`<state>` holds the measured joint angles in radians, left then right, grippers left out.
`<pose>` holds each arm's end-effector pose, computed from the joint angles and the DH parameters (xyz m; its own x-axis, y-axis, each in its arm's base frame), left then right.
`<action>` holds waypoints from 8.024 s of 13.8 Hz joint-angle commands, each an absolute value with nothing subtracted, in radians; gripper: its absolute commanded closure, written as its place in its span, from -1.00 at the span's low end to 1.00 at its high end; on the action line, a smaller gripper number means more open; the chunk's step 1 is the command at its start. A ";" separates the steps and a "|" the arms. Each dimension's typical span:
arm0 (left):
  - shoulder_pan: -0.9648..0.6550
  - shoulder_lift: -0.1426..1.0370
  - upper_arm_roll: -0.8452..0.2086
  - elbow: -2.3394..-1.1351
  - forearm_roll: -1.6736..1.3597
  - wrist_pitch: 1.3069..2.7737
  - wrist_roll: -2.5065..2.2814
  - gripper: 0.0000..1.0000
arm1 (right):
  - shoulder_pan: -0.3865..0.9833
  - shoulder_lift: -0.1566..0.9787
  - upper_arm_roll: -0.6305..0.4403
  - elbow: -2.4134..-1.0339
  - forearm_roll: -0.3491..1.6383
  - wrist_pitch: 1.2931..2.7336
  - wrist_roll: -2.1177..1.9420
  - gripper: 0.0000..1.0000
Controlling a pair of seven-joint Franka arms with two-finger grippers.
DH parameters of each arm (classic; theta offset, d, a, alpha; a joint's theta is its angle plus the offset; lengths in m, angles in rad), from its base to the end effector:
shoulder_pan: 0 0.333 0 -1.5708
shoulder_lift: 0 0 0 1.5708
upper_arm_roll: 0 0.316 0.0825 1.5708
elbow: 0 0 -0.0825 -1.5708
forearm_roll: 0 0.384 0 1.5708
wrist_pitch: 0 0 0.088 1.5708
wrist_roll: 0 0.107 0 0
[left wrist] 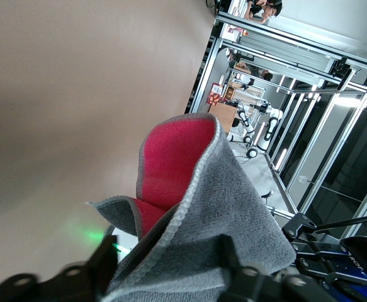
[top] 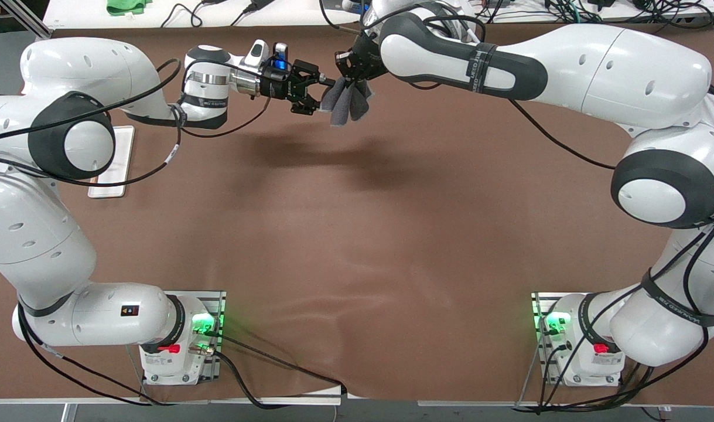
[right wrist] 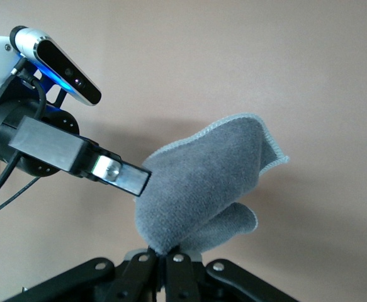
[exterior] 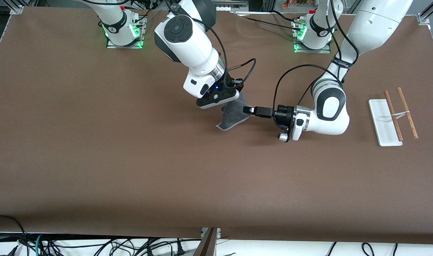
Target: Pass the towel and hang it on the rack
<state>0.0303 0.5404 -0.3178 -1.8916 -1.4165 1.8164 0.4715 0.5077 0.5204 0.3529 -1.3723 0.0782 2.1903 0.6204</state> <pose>0.5701 -0.2397 0.2591 0.9303 -0.1386 -0.3396 0.3138 -0.1787 0.9325 0.5152 0.5194 0.4648 0.9882 0.1114 0.1055 0.1434 -0.9153 -0.3765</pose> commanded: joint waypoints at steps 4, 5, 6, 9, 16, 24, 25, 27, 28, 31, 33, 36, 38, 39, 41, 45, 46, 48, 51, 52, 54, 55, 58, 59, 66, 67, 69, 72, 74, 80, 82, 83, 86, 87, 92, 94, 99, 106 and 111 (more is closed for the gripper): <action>0.044 0.503 -0.316 -1.917 -1.448 1.807 0.485 1.00 | 0.517 0.543 0.351 -1.333 0.098 2.187 0.621 1.00; 0.052 0.499 -0.316 -1.916 -1.448 1.799 0.485 1.00 | 0.517 0.543 0.351 -1.333 0.098 2.187 0.621 1.00; 0.055 0.499 -0.316 -1.916 -1.448 1.792 0.483 1.00 | 0.517 0.542 0.351 -1.333 0.098 2.186 0.621 1.00; 0.069 0.497 -0.316 -1.916 -1.442 1.779 0.485 1.00 | 0.515 0.541 0.350 -1.335 0.101 2.184 0.620 -0.20; 0.123 0.459 -0.308 -1.914 -1.398 1.756 0.419 1.00 | 0.512 0.538 0.348 -1.335 0.100 2.184 0.618 -1.00; 0.293 0.285 -0.299 -1.913 -1.057 1.597 0.178 1.00 | 0.483 0.529 0.344 -1.333 0.072 2.136 0.618 -1.00; 0.339 0.281 -0.301 -1.895 -1.004 1.545 0.178 1.00 | 0.479 0.528 0.339 -1.333 0.048 2.113 0.615 -1.00; 0.421 0.287 -0.299 -1.840 -0.858 1.433 0.190 1.00 | 0.434 0.526 0.334 -1.333 0.035 2.099 0.554 -1.00; 0.464 0.291 -0.301 -1.816 -0.788 1.387 0.202 1.00 | 0.405 0.526 0.334 -1.333 0.035 2.085 0.510 -1.00; 0.564 0.310 -0.301 -1.754 -0.616 1.295 0.285 1.00 | 0.316 0.506 0.331 -1.333 0.037 1.967 0.408 -1.00; 0.609 0.317 -0.301 -1.721 -0.493 1.266 0.383 1.00 | 0.241 0.486 0.318 -1.333 0.035 1.869 0.326 -1.00; 0.682 0.325 -0.301 -1.685 -0.344 1.258 0.489 1.00 | 0.138 0.418 0.252 -1.342 0.038 1.743 0.160 -1.00; 0.689 0.328 -0.301 -1.642 -0.240 1.249 0.582 1.00 | 0.107 0.378 0.152 -1.342 0.044 1.620 0.070 -1.00; 0.689 0.336 -0.301 -1.623 -0.201 1.247 0.628 1.00 | 0.095 0.352 0.112 -1.344 0.043 1.579 0.005 -1.00; 0.693 0.376 -0.301 -1.551 -0.129 1.247 0.702 1.00 | 0.063 0.313 0.048 -1.345 0.040 1.511 -0.050 -1.00; 0.687 0.466 -0.301 -1.393 -0.037 1.217 0.813 1.00 | -0.003 0.235 0.031 -1.384 -0.029 1.508 -0.067 -1.00; 0.686 0.474 -0.301 -1.375 -0.026 1.216 0.839 1.00 | -0.017 0.209 0.031 -1.390 -0.038 1.511 -0.063 -1.00; 0.692 0.477 -0.301 -1.370 -0.006 1.216 0.880 1.00 | -0.038 0.146 0.031 -1.417 -0.048 1.526 -0.057 -1.00; 0.693 0.488 -0.269 -1.346 0.020 1.220 0.963 1.00 | -0.066 0.094 0.031 -1.451 -0.046 1.516 -0.063 -1.00; 0.695 0.500 -0.261 -1.327 0.029 1.216 0.992 1.00 | -0.066 0.083 0.031 -1.456 -0.048 1.523 -0.064 -1.00; 0.695 0.515 -0.250 -1.290 0.057 1.216 1.049 1.00 | -0.066 0.071 0.031 -1.459 -0.051 1.508 -0.066 -1.00; 0.695 0.520 -0.241 -1.273 0.058 1.216 1.066 1.00 | -0.066 0.066 0.029 -1.463 -0.054 1.500 -0.067 -1.00; 0.681 0.551 -0.235 -1.203 0.060 1.219 1.089 1.00 | -0.066 0.077 0.028 -1.456 -0.064 1.486 -0.110 -1.00; 0.672 0.561 -0.236 -1.184 0.058 1.220 1.089 1.00 | -0.064 0.077 0.029 -1.456 -0.064 1.488 -0.112 -1.00; 0.676 0.583 -0.229 -1.180 0.103 1.223 1.150 1.00 | -0.066 0.091 0.026 -1.454 -0.067 1.489 -0.117 -1.00; 0.676 0.586 -0.215 -1.180 0.103 1.224 1.167 1.00 | -0.071 0.092 0.026 -1.453 -0.066 1.489 -0.118 -1.00; 0.678 0.597 -0.189 -1.180 0.103 1.227 1.189 1.00 | -0.074 0.092 0.026 -1.453 -0.064 1.489 -0.120 -1.00; 0.680 0.600 -0.120 -1.180 0.101 1.265 1.279 1.00 | -0.068 0.092 0.028 -1.453 -0.063 1.489 -0.115 -1.00; 0.680 0.612 -0.071 -1.180 0.100 1.292 1.340 1.00 | -0.066 0.092 0.029 -1.453 -0.061 1.491 -0.115 -1.00; 0.690 0.656 0.017 -1.180 0.097 1.359 1.456 0.95 | -0.067 0.092 0.029 -1.453 -0.063 1.490 -0.117 -1.00; 0.698 0.664 0.017 -1.180 0.092 1.365 1.454 -0.99 | -0.066 0.091 0.029 -1.453 -0.063 1.491 -0.112 -1.00; 0.703 0.664 0.017 -1.180 0.092 1.365 1.454 -1.00 | -0.064 0.092 0.031 -1.451 -0.063 1.494 -0.115 -1.00; 0.696 0.658 0.014 -1.167 0.091 1.365 1.447 -1.00 | -0.064 0.092 0.031 -1.443 -0.061 1.496 -0.114 -1.00; 0.695 0.658 0.012 -1.146 0.089 1.365 1.447 -1.00 | -0.064 0.092 0.032 -1.443 -0.060 1.496 -0.115 -1.00; 0.646 0.646 -0.018 -1.089 0.086 1.348 1.360 -1.00 | -0.064 0.092 0.035 -1.442 -0.060 1.496 -0.115 -1.00; 0.602 0.615 -0.015 -1.089 0.057 1.307 1.239 -1.00 | -0.064 0.092 0.037 -1.440 -0.058 1.494 -0.115 -1.00; 0.506 0.574 -0.031 -1.098 0.008 1.210 0.935 -1.00 | -0.063 0.092 0.037 -1.440 -0.057 1.494 -0.117 -1.00; 0.436 0.543 -0.153 -1.112 0.011 1.169 0.594 -1.00 | -0.063 0.092 0.037 -1.440 -0.055 1.494 -0.118 -1.00; 0.332 0.337 -0.167 -1.375 0.023 1.306 0.373 -1.00 | -0.063 0.092 0.037 -1.440 -0.055 1.494 -0.118 -1.00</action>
<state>0.3581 0.5002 -0.1804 -1.1606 0.0195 1.2100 0.4407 -0.0611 0.1002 0.0342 -1.4436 -0.0551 1.4975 -0.1002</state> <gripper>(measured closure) 0.000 0.000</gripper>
